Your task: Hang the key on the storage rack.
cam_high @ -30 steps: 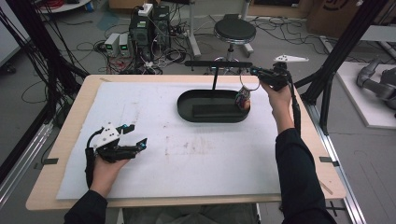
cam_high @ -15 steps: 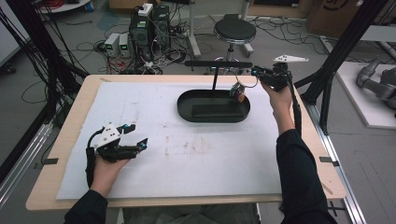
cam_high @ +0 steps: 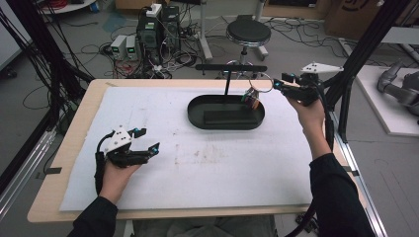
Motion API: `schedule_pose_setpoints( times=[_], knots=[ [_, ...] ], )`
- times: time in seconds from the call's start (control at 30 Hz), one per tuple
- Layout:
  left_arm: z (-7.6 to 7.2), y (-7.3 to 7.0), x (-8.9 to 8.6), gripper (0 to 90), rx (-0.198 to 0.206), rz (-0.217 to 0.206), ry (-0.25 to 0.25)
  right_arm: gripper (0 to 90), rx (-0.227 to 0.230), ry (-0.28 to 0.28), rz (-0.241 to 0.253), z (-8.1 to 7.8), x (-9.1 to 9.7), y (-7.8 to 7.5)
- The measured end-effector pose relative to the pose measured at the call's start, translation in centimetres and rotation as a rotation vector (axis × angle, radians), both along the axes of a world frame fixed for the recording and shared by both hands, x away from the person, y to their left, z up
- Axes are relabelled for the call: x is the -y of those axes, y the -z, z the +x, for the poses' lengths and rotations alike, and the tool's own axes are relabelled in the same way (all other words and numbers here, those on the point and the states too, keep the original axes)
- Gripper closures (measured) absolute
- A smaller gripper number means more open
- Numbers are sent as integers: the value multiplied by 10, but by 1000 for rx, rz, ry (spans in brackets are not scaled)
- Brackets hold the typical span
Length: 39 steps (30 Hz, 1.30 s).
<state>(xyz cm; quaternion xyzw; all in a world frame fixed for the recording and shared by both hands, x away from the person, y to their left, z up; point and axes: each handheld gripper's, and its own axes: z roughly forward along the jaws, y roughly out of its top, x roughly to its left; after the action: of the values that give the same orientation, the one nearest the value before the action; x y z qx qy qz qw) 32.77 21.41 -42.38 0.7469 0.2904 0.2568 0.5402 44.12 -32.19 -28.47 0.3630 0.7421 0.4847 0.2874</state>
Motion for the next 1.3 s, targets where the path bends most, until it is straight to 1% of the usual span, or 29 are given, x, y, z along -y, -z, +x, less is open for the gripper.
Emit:
schedule_pose_setpoints(
  times=[0.07, 0.23, 0.3, 0.37, 0.4, 0.47, 0.5, 0.57, 0.7, 0.73, 0.87, 0.93, 1.03, 1.1, 1.13, 1.2, 1.3],
  knots=[
    [1, -1, 1, 261, -1, 0, -2, 544, 32, -14, 5, -12, -2, -3],
    [1, -3, 2, 261, -1, -4, -6, 522, 32, -32, 7, -34, -1, -3],
    [1, -3, 2, 261, -9, -11, -9, 517, 44, -41, 19, -43, 1, -1],
    [2, -6, 2, 261, -22, -7, -7, 506, 43, -43, 30, -52, 3, 3],
    [2, -7, 2, 261, -20, -8, -6, 499, 42, -43, 35, -55, 4, 5],
    [1, -8, 2, 261, -19, -4, -2, 486, 38, -42, 64, -63, 8, 13],
    [0, -8, 3, 261, -21, 2, 1, 475, 32, -37, 68, -67, 10, 16],
    [0, -7, 4, 258, -24, 19, 6, 464, 38, -30, 94, -72, 13, 24],
    [0, -5, 5, 258, -29, 37, 7, 425, 13, -24, 117, -82, 16, 40],
    [-1, -5, 5, 257, -26, 38, 7, 417, 17, -20, 120, -84, 17, 45],
    [-2, -6, 5, 258, -16, 38, 2, 405, 6, -24, 145, -94, 18, 65],
    [-2, -6, 5, 258, -16, 39, 1, 401, 4, -21, 144, -97, 18, 74],
    [-1, -6, 4, 255, -18, 41, -1, 376, -19, -12, 141, -98, 18, 81],
    [-1, -5, 3, 253, -19, 37, -4, 370, -12, -5, 149, -99, 19, 83],
    [-1, -6, 3, 253, -17, 42, -4, 368, -8, -4, 147, -99, 20, 84],
    [-2, -6, 2, 253, -16, 39, -8, 367, -13, -4, 152, -100, 20, 87],
    [-2, -6, 1, 253, -17, 40, -13, 366, -21, -14, 148, -102, 21, 92]
  ],
)
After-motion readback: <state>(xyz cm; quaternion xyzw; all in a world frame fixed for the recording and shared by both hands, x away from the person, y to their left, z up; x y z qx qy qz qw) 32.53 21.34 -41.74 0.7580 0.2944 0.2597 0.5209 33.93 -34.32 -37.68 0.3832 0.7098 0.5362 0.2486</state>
